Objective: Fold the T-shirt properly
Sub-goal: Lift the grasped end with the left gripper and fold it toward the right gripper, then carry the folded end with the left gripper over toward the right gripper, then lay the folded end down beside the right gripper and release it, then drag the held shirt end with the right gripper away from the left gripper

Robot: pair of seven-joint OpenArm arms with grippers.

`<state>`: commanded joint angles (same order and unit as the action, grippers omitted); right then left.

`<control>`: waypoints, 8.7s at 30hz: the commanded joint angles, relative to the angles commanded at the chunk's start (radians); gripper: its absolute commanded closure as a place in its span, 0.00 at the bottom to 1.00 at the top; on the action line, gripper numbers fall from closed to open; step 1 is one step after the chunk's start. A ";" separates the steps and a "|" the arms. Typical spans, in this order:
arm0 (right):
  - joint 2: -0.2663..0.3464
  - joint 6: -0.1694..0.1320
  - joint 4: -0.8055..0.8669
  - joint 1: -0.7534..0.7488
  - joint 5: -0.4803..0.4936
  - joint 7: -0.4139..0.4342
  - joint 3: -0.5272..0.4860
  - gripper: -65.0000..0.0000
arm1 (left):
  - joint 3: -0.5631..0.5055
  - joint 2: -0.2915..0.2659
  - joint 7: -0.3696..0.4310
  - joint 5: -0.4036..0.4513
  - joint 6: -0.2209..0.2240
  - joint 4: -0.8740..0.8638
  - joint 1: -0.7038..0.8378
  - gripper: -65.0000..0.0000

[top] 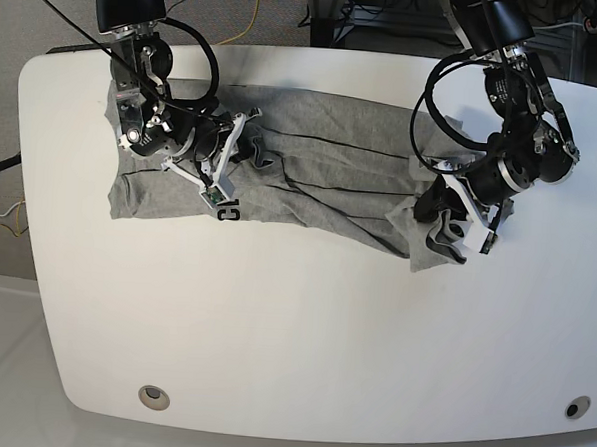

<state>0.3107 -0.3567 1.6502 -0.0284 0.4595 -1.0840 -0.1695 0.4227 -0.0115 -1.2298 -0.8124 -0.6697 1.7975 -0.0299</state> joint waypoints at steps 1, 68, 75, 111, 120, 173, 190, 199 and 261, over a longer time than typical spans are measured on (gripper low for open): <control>0.000 0.000 0.000 0.000 0.000 0.000 0.000 0.96 | 0.000 0.006 0.000 -0.026 0.023 0.002 0.000 0.96; -0.002 0.000 0.000 0.000 0.006 0.000 0.002 0.96 | -0.379 -0.037 0.212 -0.267 0.316 -0.199 0.077 0.96; -0.002 0.000 0.000 0.000 0.006 0.000 0.002 0.96 | -0.430 -0.035 0.252 -0.267 0.321 -0.199 0.074 0.96; -0.002 0.000 0.000 0.000 0.006 0.000 0.002 0.96 | -0.624 -0.032 0.284 -0.031 0.405 -0.193 0.034 0.92; -0.002 0.002 0.000 0.000 0.006 0.000 0.002 0.96 | -0.634 -0.032 0.285 -0.028 0.405 -0.192 0.037 0.54; 0.003 0.002 0.000 0.000 -0.002 0.000 0.005 0.96 | -0.629 0.215 0.282 -0.095 0.404 -0.046 0.058 0.52; 0.006 0.002 0.000 0.005 -0.002 0.000 0.006 0.96 | -0.629 0.229 0.285 -0.092 0.402 -0.046 0.117 0.52; 0.005 0.002 0.003 0.006 0.005 0.000 0.006 0.96 | -0.629 0.230 0.285 -0.091 0.402 -0.046 0.121 0.52; 0.038 0.002 0.270 0.094 0.006 -0.242 0.193 0.63 | -0.802 0.215 0.638 0.296 0.336 -0.371 0.163 0.52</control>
<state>0.3491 -0.3552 1.9202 0.0652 0.4657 -1.3265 0.0238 -0.3798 0.2033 -0.5915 -0.5163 -0.3337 1.4262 0.1327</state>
